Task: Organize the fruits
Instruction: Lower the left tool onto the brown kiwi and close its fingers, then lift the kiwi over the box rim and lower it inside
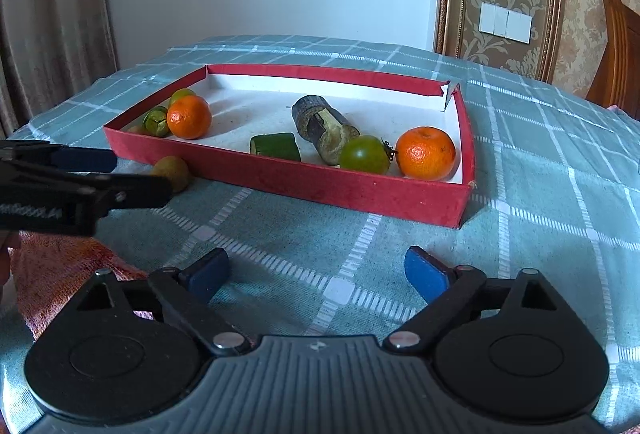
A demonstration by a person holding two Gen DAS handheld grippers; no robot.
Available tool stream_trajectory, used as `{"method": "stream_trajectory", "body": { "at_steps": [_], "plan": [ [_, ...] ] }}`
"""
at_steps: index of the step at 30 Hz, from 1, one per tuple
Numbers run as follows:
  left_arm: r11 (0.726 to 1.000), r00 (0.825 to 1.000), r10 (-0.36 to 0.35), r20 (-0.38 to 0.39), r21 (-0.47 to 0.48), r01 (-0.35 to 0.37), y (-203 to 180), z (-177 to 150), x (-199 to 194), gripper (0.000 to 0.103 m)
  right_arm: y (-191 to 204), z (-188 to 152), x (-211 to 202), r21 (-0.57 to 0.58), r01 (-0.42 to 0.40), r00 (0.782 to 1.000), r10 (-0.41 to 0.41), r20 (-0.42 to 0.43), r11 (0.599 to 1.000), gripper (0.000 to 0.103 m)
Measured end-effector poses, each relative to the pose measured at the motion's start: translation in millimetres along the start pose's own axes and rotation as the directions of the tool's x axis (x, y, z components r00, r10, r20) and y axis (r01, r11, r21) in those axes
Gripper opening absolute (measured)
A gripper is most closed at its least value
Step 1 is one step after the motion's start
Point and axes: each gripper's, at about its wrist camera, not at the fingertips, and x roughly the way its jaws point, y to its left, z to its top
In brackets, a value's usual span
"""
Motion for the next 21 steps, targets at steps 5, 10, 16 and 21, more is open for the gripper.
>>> {"method": "stream_trajectory", "body": {
  "at_steps": [5,10,16,21],
  "plan": [
    [1.000,0.999,0.016,-0.036,-0.005,-0.017,-8.6,2.1,11.9,0.058,0.1,0.0,-0.1,0.000,0.000,1.000,0.000,0.000,1.000,0.096],
    [0.997,0.997,0.075,-0.033,0.012,-0.075,-14.3,1.2,17.9,0.043,-0.1,-0.2,0.9,0.003,0.003,1.000,-0.003,-0.004,1.000,0.099],
    [0.994,0.993,0.111,-0.033,0.025,-0.110,-15.6,2.2,20.4,0.032,0.2,-0.3,1.2,0.002,0.004,1.000,-0.004,-0.005,1.000,0.099],
    [0.993,0.993,0.118,-0.027,0.021,-0.117,-12.3,1.7,19.0,0.024,0.2,-0.3,1.2,0.002,0.004,1.000,-0.004,-0.005,1.000,0.099]
  ]
}}
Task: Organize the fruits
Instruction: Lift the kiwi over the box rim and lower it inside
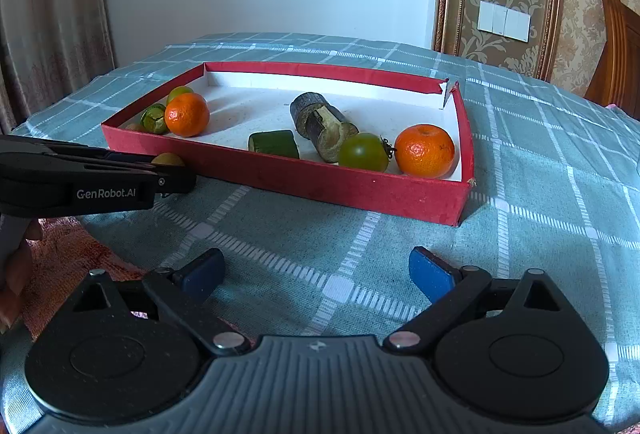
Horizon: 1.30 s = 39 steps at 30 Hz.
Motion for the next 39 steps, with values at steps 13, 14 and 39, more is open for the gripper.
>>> {"method": "stream_trajectory", "body": {
  "at_steps": [13,14,39],
  "plan": [
    [1.000,1.000,-0.022,-0.002,0.016,0.022,-0.1,-2.0,-7.3,0.024,-0.1,0.1,0.0,0.000,0.000,1.000,0.000,0.000,1.000,0.100],
    [0.999,1.000,-0.028,-0.003,0.022,0.028,-0.8,-2.1,-9.5,0.024,-0.1,0.1,0.0,0.000,0.000,1.000,0.000,0.000,1.000,0.100],
    [0.998,0.993,0.004,0.118,0.066,-0.012,-1.9,58.4,0.0,0.024,-0.3,0.2,0.0,-0.001,-0.001,1.000,0.001,-0.001,1.000,0.100]
  ]
}}
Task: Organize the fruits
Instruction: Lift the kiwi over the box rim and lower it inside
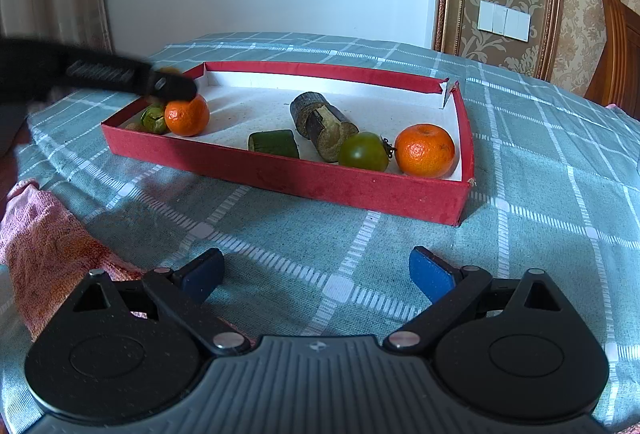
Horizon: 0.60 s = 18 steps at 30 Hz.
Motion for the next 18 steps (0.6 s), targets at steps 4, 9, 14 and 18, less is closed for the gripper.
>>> {"method": "stream_trajectory", "body": {
  "at_steps": [4,9,14,18],
  "plan": [
    [0.999,0.999,0.032,-0.006,0.009,-0.032,0.6,7.8,20.5,0.024,0.1,0.0,0.0,0.000,0.000,1.000,0.000,0.000,1.000,0.100],
    [0.997,0.997,0.078,-0.023,0.027,-0.077,1.0,15.1,47.0,0.024,0.1,0.1,0.1,0.000,0.000,1.000,0.000,0.000,1.000,0.100],
    [0.995,0.994,0.096,-0.053,0.031,-0.095,2.5,19.9,72.0,0.024,0.1,0.0,0.2,0.000,-0.001,1.000,0.001,0.000,1.000,0.100],
    [0.996,0.991,0.090,-0.094,0.004,-0.090,6.4,18.7,89.2,0.024,0.2,0.1,0.3,-0.001,-0.001,1.000,0.001,0.000,1.000,0.100]
  ]
}}
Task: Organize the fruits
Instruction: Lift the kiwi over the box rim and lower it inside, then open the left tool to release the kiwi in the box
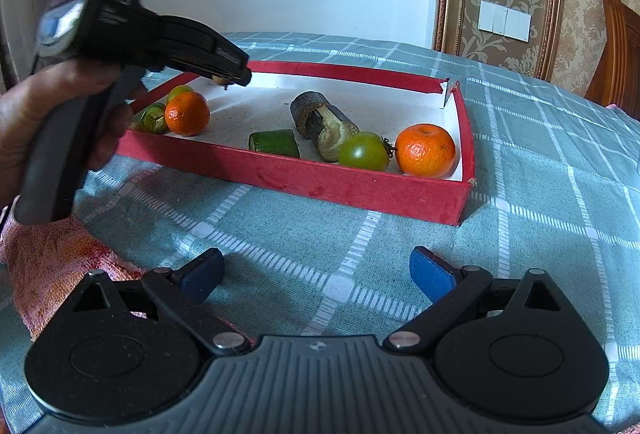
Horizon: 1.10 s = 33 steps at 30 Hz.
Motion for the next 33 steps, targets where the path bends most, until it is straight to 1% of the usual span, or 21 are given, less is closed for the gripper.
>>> {"method": "stream_trajectory", "body": {
  "at_steps": [3,6,7,10,15,16,22,24,25,27,29,33],
  "plan": [
    [1.000,1.000,0.011,-0.022,0.004,-0.011,-1.1,-1.8,10.7,0.024,0.0,0.1,0.1,0.000,0.000,1.000,0.000,0.000,1.000,0.100],
    [1.000,0.999,0.005,-0.054,-0.009,-0.005,0.3,-3.4,20.7,0.025,0.1,0.1,0.1,0.000,0.000,1.000,0.000,0.000,1.000,0.100],
    [1.000,0.999,0.009,-0.047,-0.009,-0.009,0.3,-3.5,21.4,0.025,0.1,0.2,0.2,0.000,0.000,1.000,0.000,0.000,1.000,0.100],
    [1.000,0.998,0.009,-0.057,-0.007,-0.010,0.2,-1.3,22.7,0.025,0.7,-0.5,0.1,0.000,0.000,1.000,0.000,-0.001,1.000,0.101],
    [1.000,0.998,0.022,-0.059,0.007,-0.022,-2.3,-1.3,22.6,0.026,0.7,-0.4,0.2,0.000,0.000,1.000,0.000,-0.001,1.000,0.101],
    [1.000,0.998,0.028,-0.060,0.008,-0.027,-2.6,-1.4,22.1,0.028,0.7,-0.3,0.3,0.000,0.000,1.000,0.000,-0.001,1.000,0.101],
    [1.000,0.998,0.017,-0.055,0.005,-0.017,-0.9,-5.5,12.1,0.030,0.9,-0.4,0.4,0.000,0.000,1.000,0.000,-0.001,1.000,0.102],
    [1.000,0.999,0.018,-0.040,0.021,-0.017,-1.4,-8.1,4.7,0.036,0.8,-0.2,0.4,-0.001,0.000,1.000,0.000,-0.001,1.000,0.102],
    [1.000,0.999,0.016,-0.034,0.023,-0.015,-1.3,-9.5,0.6,0.041,0.9,-0.2,0.4,0.000,0.000,1.000,0.000,-0.001,1.000,0.102],
    [1.000,1.000,0.005,-0.021,0.012,-0.004,-0.2,-12.2,-7.8,0.047,0.9,-0.2,0.5,-0.001,0.000,1.000,0.000,-0.001,1.000,0.102],
    [1.000,1.000,-0.009,-0.014,-0.001,0.009,1.0,-15.5,-16.3,0.060,0.9,-0.2,0.5,-0.001,0.000,1.000,0.000,-0.001,1.000,0.102],
    [1.000,1.000,-0.012,0.008,0.022,0.012,-1.2,-25.2,-34.5,0.064,0.8,-0.2,0.5,-0.001,-0.001,1.000,0.001,-0.001,1.000,0.102]
  ]
}}
